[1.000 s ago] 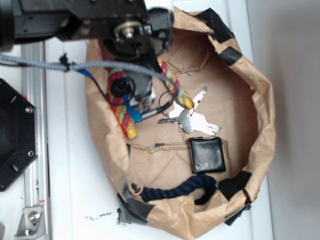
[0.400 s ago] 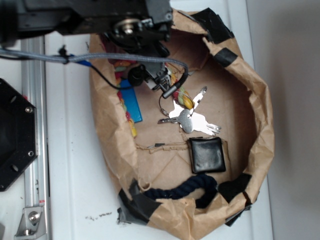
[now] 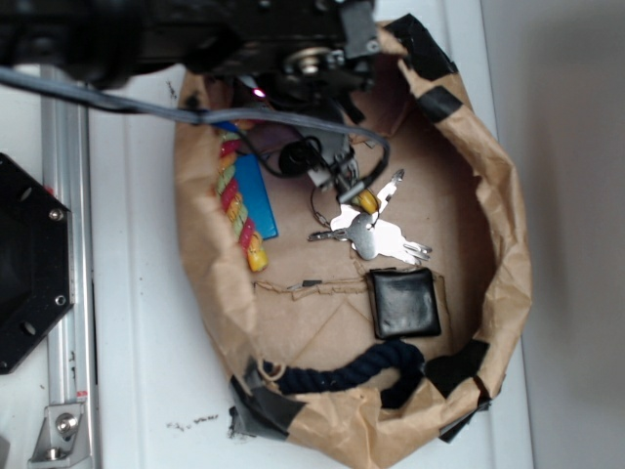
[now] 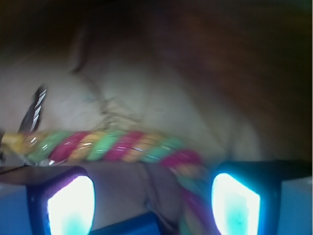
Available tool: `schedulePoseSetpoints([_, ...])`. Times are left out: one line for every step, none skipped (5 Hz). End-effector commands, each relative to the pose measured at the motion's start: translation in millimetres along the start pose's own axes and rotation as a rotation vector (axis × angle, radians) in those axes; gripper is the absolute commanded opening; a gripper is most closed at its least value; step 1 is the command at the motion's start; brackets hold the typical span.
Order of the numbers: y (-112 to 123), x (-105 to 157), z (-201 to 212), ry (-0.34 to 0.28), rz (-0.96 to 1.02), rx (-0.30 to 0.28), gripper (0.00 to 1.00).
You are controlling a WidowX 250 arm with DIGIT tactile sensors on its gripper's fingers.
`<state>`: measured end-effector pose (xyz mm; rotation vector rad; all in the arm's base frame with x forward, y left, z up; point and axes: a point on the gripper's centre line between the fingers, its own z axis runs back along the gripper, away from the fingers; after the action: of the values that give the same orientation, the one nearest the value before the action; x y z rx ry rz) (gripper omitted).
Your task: Grab the multicolored rope.
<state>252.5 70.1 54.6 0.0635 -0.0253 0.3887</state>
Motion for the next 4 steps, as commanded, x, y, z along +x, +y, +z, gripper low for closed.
schedulePoseSetpoints([-29, 4, -2, -0.037, -0.497, 0.011, 1.00])
schedulePoseSetpoints([-27, 6, -13, -0.022, -0.733, 0.009, 1.00])
schedulePoseSetpoints([-24, 8, -28, -0.003, -0.841, 0.049, 1.00])
schedulePoseSetpoints([-7, 8, -38, 0.002, -0.957, -0.016, 1.00])
